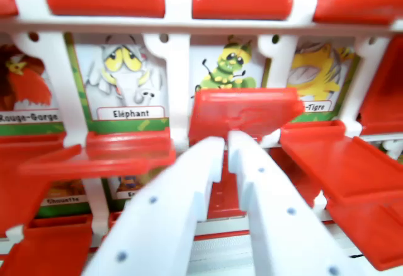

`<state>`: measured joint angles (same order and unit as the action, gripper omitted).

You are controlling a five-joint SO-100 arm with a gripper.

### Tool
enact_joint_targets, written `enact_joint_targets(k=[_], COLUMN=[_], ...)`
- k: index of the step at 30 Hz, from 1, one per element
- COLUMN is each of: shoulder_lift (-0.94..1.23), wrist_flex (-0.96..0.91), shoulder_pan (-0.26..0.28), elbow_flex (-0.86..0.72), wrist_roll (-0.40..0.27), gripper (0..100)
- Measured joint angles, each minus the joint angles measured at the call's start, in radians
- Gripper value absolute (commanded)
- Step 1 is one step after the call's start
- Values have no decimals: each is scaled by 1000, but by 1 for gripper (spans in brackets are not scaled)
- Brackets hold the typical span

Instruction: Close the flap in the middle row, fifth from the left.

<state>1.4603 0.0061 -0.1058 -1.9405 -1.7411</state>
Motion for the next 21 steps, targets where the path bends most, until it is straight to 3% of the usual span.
enact_joint_targets(k=[21], shoulder_lift=[-28], wrist_flex=[0], shoulder_pan=[-11], elbow_flex=[32], wrist_roll=[0], gripper=[0])
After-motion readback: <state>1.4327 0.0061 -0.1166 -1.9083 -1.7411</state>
